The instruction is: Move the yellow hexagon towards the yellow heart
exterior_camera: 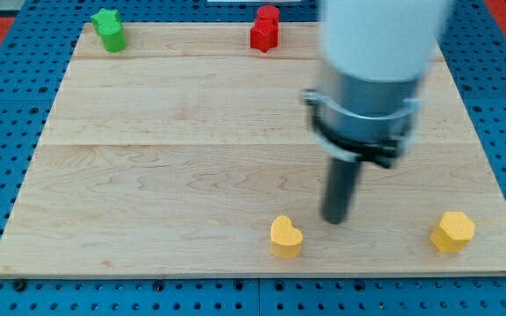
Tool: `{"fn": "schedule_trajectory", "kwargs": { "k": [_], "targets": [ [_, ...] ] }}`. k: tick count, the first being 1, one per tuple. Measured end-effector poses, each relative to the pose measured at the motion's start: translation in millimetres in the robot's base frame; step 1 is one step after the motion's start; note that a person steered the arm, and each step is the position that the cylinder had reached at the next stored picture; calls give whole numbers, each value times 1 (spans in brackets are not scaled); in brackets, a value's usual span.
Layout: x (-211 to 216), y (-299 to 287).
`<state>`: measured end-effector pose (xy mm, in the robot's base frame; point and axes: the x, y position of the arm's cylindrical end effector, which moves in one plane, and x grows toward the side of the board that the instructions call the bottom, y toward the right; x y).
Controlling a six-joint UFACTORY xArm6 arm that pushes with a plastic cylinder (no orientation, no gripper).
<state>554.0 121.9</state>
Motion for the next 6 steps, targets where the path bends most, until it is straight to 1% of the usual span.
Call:
{"fn": "schedule_trajectory", "kwargs": {
  "k": [1,2,3,4,5,6],
  "targets": [
    [-27,47],
    [-42,104],
    [-22,188],
    [15,205],
    [24,183],
    [24,140]
  ]
}}
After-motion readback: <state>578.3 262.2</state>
